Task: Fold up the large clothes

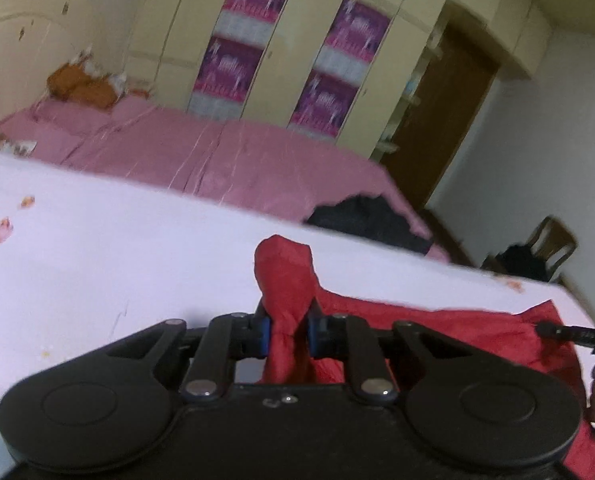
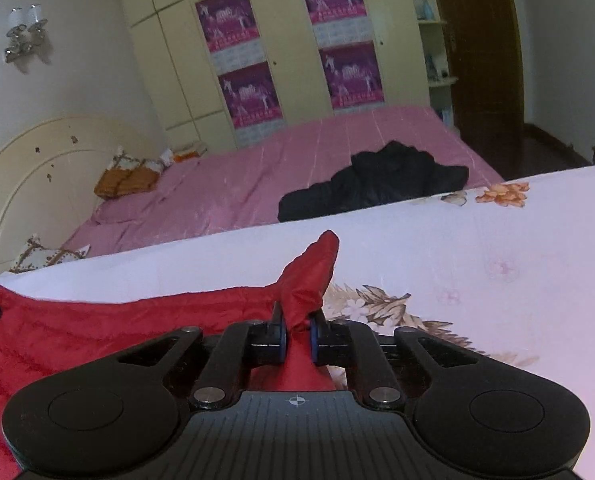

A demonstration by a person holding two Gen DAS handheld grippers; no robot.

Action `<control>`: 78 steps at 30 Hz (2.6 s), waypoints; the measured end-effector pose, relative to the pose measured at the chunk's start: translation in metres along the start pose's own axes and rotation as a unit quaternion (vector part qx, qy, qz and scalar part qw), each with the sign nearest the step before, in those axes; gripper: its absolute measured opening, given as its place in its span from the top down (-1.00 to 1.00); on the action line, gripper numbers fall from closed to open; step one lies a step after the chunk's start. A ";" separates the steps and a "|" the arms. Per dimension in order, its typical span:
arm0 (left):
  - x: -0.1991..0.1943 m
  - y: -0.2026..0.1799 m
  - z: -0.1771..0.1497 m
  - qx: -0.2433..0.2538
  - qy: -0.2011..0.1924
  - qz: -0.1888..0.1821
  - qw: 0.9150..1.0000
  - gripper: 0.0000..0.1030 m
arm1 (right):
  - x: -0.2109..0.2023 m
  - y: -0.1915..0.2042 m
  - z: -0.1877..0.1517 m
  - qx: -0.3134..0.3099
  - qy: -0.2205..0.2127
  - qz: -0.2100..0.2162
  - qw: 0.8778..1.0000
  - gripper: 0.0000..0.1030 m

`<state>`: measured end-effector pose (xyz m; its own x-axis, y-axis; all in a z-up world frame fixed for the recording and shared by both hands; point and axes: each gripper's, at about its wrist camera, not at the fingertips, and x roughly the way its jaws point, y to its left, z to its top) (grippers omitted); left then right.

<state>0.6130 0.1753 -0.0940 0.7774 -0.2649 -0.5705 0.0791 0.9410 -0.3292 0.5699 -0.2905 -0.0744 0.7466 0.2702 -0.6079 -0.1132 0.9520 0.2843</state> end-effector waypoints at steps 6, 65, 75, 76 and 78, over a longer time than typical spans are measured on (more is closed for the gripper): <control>0.029 0.007 -0.022 0.009 0.048 0.036 0.998 0.69 | 0.032 -0.015 -0.022 0.016 0.064 -0.021 0.998 0.81; -0.206 -0.053 -0.197 -0.321 -0.033 0.042 0.946 -0.54 | -0.190 -0.010 -0.201 0.333 0.004 0.095 0.938 -0.39; -0.170 -0.024 -0.190 -0.357 -0.074 -0.010 0.931 -0.02 | -0.170 -0.003 -0.193 0.328 -0.027 0.083 0.941 -0.36; -0.167 -0.023 -0.189 -0.355 -0.075 -0.011 0.932 0.01 | -0.167 -0.002 -0.191 0.325 -0.028 0.080 0.942 -0.36; -0.161 -0.022 -0.187 -0.347 -0.072 -0.010 0.935 0.17 | -0.162 -0.001 -0.187 0.322 -0.027 0.077 0.943 -0.26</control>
<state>0.3692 0.1584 -0.1355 0.8599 -0.2031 -0.4683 -0.2908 0.5592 -0.7764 0.3269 -0.3082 -0.1147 0.7881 0.3743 -0.4887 0.1848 0.6134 0.7678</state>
